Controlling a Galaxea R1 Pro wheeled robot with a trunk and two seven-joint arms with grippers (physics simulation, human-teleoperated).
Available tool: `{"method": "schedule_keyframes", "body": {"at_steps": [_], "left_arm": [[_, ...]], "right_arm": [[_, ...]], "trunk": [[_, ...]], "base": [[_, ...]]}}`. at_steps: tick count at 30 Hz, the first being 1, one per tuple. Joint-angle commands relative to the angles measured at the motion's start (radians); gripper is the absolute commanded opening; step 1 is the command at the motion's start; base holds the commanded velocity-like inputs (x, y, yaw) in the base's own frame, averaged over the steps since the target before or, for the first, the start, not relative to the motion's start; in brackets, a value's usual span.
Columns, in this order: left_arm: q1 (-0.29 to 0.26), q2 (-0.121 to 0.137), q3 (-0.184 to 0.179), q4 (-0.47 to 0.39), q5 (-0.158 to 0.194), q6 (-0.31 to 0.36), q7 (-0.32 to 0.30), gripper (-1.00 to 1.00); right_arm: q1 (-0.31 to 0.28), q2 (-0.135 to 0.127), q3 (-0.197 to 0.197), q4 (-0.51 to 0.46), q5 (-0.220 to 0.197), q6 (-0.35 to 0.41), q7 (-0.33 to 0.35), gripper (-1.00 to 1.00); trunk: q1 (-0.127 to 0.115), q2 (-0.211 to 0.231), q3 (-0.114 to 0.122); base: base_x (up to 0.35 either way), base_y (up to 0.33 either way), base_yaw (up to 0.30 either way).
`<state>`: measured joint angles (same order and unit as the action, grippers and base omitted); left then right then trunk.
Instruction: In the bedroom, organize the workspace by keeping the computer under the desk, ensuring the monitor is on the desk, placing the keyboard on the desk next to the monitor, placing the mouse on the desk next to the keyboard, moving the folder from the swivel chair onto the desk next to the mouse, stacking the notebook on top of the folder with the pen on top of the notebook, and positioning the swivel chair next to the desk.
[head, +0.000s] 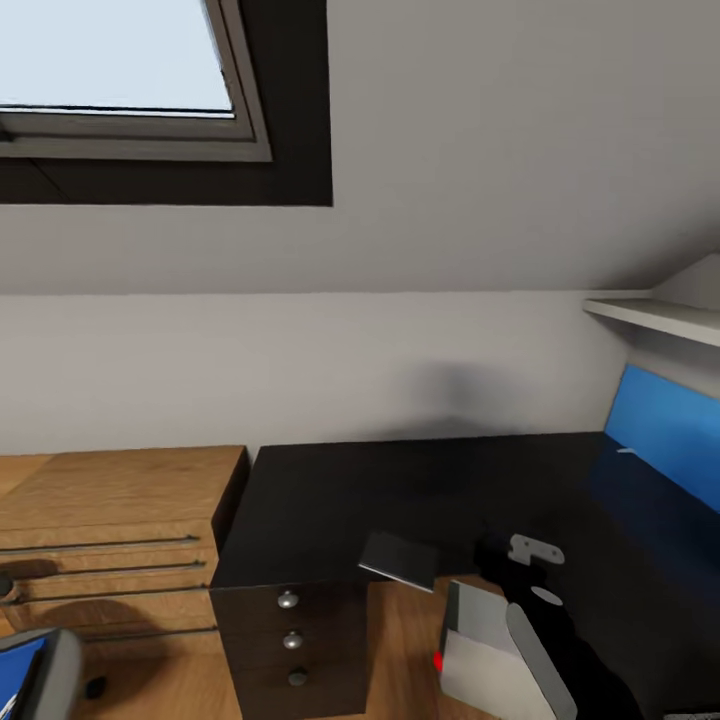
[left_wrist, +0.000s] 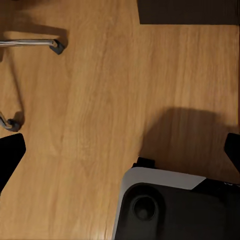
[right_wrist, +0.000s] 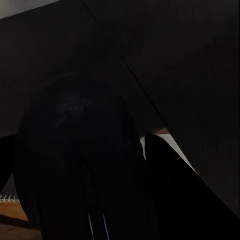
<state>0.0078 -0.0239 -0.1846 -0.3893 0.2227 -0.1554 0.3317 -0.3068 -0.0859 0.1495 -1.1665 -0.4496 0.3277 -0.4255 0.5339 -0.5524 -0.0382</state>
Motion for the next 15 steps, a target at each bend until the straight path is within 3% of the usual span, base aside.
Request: {"method": "schedule_keyframes", "body": {"at_steps": [1,2,4,8,15], "left_arm": [[0.0,0.001,-0.009,-0.002,0.011,-0.003,0.007,1.0],[0.0,0.002,-0.008,-0.002,0.012,-0.003,0.007,1.0],[0.0,0.003,-0.007,-0.002,0.012,-0.003,0.007,1.0],[0.0,0.006,-0.007,-0.002,0.013,-0.004,0.007,1.0],[0.0,0.008,-0.006,-0.002,0.014,-0.026,0.007,1.0]], "right_arm": [[-0.002,-0.002,0.004,0.009,-0.011,-0.005,-0.01,-1.0],[-0.005,-0.014,0.004,0.07,0.027,-0.034,-0.01,-1.0],[-0.006,-0.015,0.004,0.084,0.064,-0.047,-0.009,-1.0],[-0.006,-0.015,0.004,0.11,0.079,-0.105,-0.009,-1.0],[-0.007,-0.016,0.004,0.124,0.104,-0.119,-0.008,-1.0]], "trunk": [[0.001,-0.002,-0.002],[0.001,-0.002,-0.002],[0.001,-0.002,-0.002],[0.001,-0.002,-0.002],[0.001,-0.002,-0.002]], "base": [[0.0,0.0,-0.29],[0.0,0.0,-0.293],[0.0,0.0,-0.294],[0.0,0.0,-0.294],[0.0,0.0,-0.235]]}}
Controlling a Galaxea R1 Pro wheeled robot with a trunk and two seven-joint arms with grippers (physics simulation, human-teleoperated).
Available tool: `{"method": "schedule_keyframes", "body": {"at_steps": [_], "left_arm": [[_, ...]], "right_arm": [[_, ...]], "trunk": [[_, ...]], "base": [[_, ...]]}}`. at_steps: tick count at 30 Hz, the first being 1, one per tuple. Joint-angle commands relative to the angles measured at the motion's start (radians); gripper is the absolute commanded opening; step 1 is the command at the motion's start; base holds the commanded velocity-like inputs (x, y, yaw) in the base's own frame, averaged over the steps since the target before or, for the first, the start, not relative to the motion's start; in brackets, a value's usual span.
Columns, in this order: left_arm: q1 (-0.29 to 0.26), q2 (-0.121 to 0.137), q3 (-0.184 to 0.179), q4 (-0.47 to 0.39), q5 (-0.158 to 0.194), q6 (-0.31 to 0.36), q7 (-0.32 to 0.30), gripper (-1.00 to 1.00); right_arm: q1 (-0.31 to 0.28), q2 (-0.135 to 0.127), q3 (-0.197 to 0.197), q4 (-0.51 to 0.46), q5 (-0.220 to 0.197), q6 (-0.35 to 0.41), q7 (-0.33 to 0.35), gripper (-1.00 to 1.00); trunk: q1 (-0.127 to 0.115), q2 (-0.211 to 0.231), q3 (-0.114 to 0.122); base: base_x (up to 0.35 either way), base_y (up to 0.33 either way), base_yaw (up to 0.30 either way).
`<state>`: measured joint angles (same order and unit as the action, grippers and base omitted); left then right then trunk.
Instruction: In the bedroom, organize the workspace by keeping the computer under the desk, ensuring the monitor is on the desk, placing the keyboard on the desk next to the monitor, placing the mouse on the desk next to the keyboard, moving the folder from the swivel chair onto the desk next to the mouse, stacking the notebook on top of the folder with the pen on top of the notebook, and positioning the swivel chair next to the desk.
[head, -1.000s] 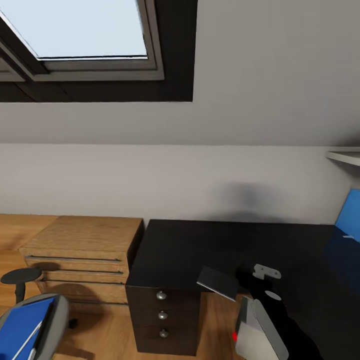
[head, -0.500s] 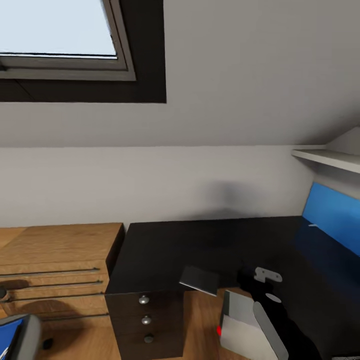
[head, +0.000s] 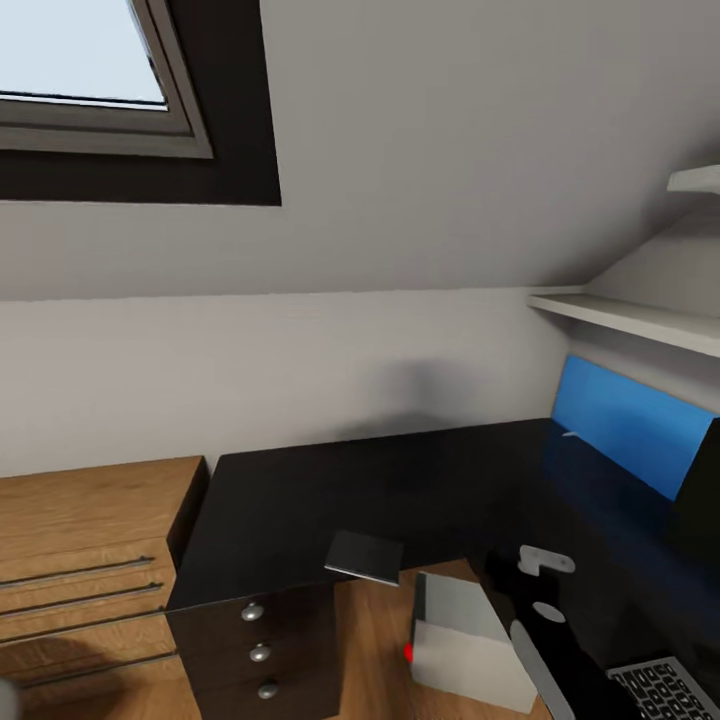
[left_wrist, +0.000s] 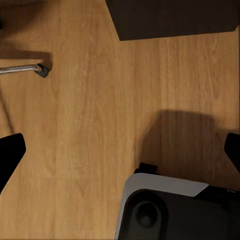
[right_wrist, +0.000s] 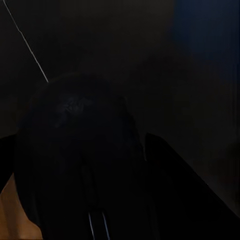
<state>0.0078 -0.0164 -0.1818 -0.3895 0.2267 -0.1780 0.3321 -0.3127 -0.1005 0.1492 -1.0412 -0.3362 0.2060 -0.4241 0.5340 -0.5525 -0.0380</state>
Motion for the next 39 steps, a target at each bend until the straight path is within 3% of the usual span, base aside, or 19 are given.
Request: {"method": "schedule_keyframes", "body": {"at_steps": [1,4,8,10,14,18,23,30,39], "left_arm": [[0.0,0.001,-0.008,-0.002,0.011,-0.008,0.007,1.0],[0.0,0.001,-0.008,-0.002,0.011,-0.016,0.007,1.0],[0.0,0.001,-0.008,-0.002,0.011,-0.018,0.007,1.0],[0.0,0.0,-0.008,-0.002,0.011,-0.02,0.007,1.0],[0.0,0.0,-0.008,-0.001,0.011,-0.02,0.007,1.0],[0.0,0.0,-0.008,-0.001,0.011,-0.02,0.007,1.0],[0.0,0.0,-0.008,-0.002,0.011,-0.02,0.007,1.0],[0.0,0.001,-0.007,-0.001,0.012,-0.02,0.007,1.0],[0.0,0.001,-0.007,-0.002,0.011,-0.021,0.007,1.0]], "right_arm": [[-0.001,-0.001,0.004,-0.001,0.007,0.002,-0.009,-1.0],[-0.001,0.002,0.005,0.0,0.046,-0.009,-0.01,-1.0],[-0.006,0.002,0.005,0.04,0.058,-0.032,-0.01,-1.0],[-0.088,-0.001,0.004,0.19,0.061,-0.042,-0.011,-1.0],[-0.197,-0.007,0.004,0.376,0.06,-0.1,-0.012,-1.0],[-0.279,-0.017,0.003,0.538,0.06,-0.196,-0.014,-1.0],[-0.389,-0.051,0.002,0.74,0.054,-0.228,-0.013,-1.0],[-0.413,-0.065,0.005,0.781,0.048,-0.229,-0.016,-1.0],[-0.414,-0.035,0.006,0.777,0.043,-0.159,-0.061,-1.0]], "trunk": [[0.0,-0.002,-0.002],[0.0,-0.002,-0.002],[0.0,-0.002,-0.002],[0.0,-0.002,-0.002],[0.0,-0.002,-0.002],[0.0,-0.002,-0.002],[0.0,-0.002,-0.002],[0.0,-0.002,-0.002],[0.0,-0.002,-0.002]], "base": [[0.0,0.0,-0.068],[0.0,0.0,-0.032],[0.0,0.0,-0.008],[0.0,0.0,-0.001],[0.0,0.0,0.0],[0.0,0.0,0.0],[0.0,0.0,0.0],[0.0,0.0,0.0],[0.0,0.0,0.0]]}}
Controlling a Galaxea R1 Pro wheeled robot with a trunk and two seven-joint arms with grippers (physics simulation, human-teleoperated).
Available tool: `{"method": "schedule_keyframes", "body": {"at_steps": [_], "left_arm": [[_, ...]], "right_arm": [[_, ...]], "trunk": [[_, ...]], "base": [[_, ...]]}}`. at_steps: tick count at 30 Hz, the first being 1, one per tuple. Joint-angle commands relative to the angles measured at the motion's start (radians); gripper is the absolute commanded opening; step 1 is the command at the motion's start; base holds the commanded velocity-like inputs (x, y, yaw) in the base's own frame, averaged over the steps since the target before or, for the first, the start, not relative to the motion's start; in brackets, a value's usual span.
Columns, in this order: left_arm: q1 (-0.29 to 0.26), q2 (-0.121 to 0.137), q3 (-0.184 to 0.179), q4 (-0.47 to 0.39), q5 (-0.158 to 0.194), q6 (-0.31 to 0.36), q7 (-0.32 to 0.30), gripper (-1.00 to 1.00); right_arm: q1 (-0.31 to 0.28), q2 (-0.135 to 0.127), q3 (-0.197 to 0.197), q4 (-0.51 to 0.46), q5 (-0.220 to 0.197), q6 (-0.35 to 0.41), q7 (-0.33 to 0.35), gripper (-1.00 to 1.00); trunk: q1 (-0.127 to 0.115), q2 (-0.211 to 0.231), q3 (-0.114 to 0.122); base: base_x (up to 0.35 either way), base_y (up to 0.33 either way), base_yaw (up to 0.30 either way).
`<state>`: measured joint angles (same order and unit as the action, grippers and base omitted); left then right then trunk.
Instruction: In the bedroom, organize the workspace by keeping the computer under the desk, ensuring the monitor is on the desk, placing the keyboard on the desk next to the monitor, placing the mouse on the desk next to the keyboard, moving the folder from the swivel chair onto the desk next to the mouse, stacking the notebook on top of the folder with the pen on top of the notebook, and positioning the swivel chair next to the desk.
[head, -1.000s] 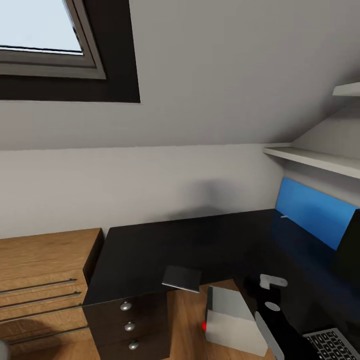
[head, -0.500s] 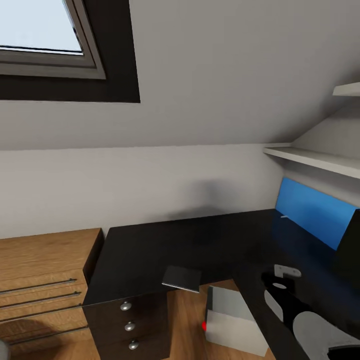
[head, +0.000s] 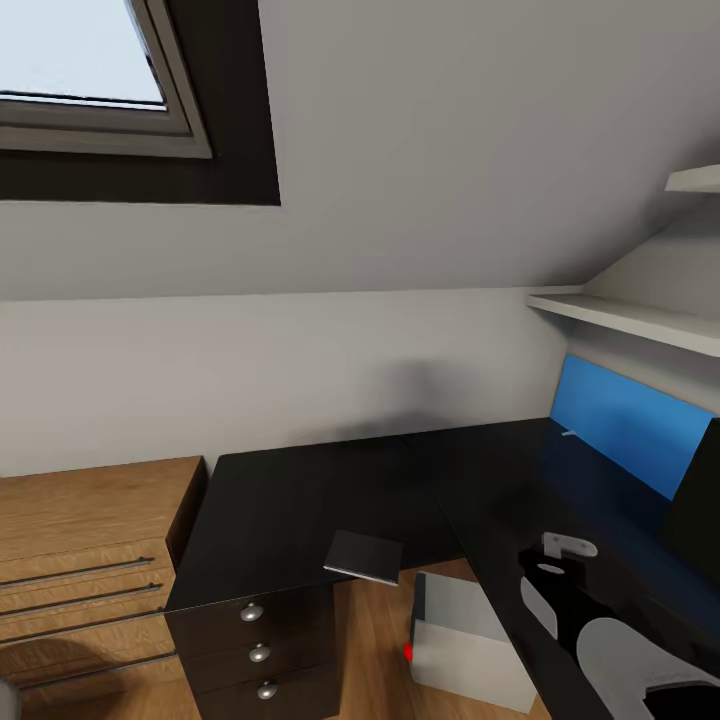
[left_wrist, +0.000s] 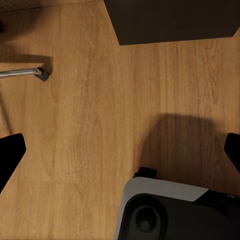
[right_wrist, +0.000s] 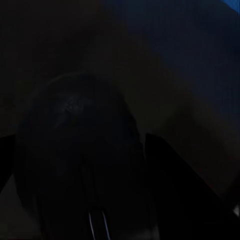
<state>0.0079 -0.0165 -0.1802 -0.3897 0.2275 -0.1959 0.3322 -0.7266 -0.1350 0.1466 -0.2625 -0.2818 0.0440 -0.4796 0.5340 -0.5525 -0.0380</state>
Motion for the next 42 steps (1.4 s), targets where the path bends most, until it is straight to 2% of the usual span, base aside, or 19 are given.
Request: {"method": "schedule_keyframes", "body": {"at_steps": [1,4,14,36,42], "left_arm": [[0.0,0.0,-0.008,-0.001,0.01,-0.003,0.007,1.0],[0.0,0.0,-0.008,-0.001,0.01,-0.003,0.007,1.0],[0.0,0.0,-0.008,-0.001,0.01,-0.002,0.007,1.0],[0.0,0.0,-0.008,-0.001,0.01,-0.004,0.007,1.0],[0.0,0.0,-0.008,-0.001,0.01,-0.043,0.008,1.0]], "right_arm": [[0.0,0.004,0.009,-0.003,-0.02,0.024,-0.008,-1.0],[-0.001,0.011,0.007,-0.004,-0.04,0.056,-0.026,-1.0],[-0.001,0.008,0.005,-0.004,-0.046,0.136,-0.052,-1.0],[-0.002,0.003,0.004,-0.003,-0.046,0.176,-0.051,-1.0],[-0.002,-0.002,0.004,-0.003,-0.046,0.174,-0.052,-1.0]], "trunk": [[0.0,-0.002,-0.002],[0.0,-0.002,-0.002],[0.0,-0.002,-0.002],[0.0,-0.002,-0.002],[0.0,-0.002,-0.002]], "base": [[0.0,0.0,0.0],[0.0,-0.007,0.0],[0.0,-0.172,0.0],[-0.113,-0.022,0.0],[-0.012,0.0,0.0]]}}
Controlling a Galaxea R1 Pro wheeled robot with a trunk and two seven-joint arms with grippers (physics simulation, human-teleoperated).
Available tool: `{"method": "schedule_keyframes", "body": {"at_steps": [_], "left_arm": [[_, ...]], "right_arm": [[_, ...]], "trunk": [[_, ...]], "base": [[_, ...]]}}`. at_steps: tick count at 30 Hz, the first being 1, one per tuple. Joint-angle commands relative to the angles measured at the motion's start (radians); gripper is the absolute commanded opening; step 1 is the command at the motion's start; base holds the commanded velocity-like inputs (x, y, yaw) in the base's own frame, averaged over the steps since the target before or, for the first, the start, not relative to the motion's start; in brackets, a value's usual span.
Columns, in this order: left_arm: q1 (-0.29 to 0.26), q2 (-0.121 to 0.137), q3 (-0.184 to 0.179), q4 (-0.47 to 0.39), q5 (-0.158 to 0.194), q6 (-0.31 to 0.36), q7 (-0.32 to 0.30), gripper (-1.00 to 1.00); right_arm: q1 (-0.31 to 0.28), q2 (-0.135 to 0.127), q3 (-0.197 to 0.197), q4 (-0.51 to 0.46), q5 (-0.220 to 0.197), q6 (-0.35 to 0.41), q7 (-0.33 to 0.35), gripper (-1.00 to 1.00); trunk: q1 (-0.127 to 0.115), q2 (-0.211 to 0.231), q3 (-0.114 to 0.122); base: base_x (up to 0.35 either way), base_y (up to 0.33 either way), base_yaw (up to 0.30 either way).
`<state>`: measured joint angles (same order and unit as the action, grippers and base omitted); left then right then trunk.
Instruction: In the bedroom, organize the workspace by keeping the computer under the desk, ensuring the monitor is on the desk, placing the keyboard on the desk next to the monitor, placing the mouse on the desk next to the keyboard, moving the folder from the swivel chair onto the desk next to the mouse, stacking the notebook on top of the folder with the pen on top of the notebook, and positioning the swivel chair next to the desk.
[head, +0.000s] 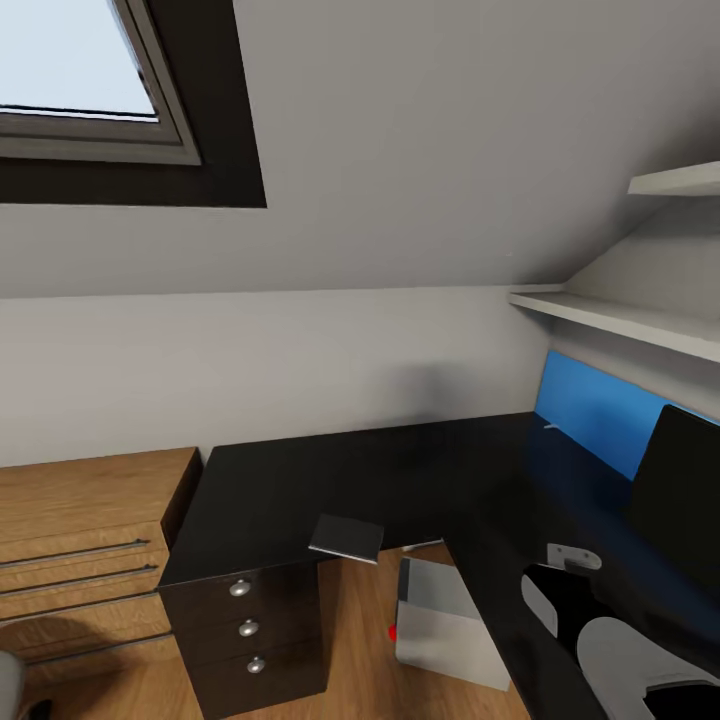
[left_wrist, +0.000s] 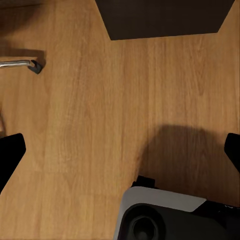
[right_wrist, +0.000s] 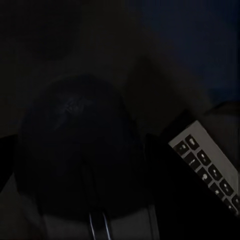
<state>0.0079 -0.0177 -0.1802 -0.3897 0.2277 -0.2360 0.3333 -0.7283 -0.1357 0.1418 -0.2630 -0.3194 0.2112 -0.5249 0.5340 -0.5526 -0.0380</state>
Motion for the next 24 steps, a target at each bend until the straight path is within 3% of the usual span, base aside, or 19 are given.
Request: {"method": "schedule_keyframes", "body": {"at_steps": [1,8,12,14,17,24], "left_arm": [[0.0,0.001,-0.008,-0.002,0.01,-0.007,0.007,1.0],[0.0,0.001,-0.007,-0.001,0.01,-0.015,0.007,1.0],[0.0,-0.001,-0.007,-0.004,0.01,-0.026,0.007,1.0],[0.001,-0.002,-0.007,-0.01,0.011,-0.074,0.009,1.0],[0.0,-0.002,-0.006,-0.014,0.012,-0.13,0.013,1.0],[0.0,-0.003,-0.005,-0.016,0.014,-0.148,0.012,1.0]], "right_arm": [[0.0,-0.004,0.009,-0.002,-0.009,0.006,-0.006,-1.0],[0.0,-0.009,0.009,-0.002,-0.009,-0.013,-0.002,-1.0],[0.0,-0.013,0.009,0.004,-0.01,-0.133,0.002,-1.0],[0.0,-0.026,0.009,0.006,-0.013,-0.163,0.004,-1.0],[0.0,-0.032,0.009,0.006,-0.013,-0.175,0.005,-1.0],[0.0,-0.033,0.007,0.004,-0.014,-0.179,0.005,-1.0]], "trunk": [[0.0,-0.002,-0.002],[0.0,-0.002,-0.002],[0.0,-0.002,-0.002],[0.0,-0.002,-0.002],[0.0,-0.002,-0.002],[0.027,-0.051,-0.024]], "base": [[-0.003,0.0,0.0],[0.048,0.0,0.0],[0.037,0.0,0.0],[0.007,0.0,0.0],[0.002,0.0,0.0],[0.0,0.0,0.0]]}}
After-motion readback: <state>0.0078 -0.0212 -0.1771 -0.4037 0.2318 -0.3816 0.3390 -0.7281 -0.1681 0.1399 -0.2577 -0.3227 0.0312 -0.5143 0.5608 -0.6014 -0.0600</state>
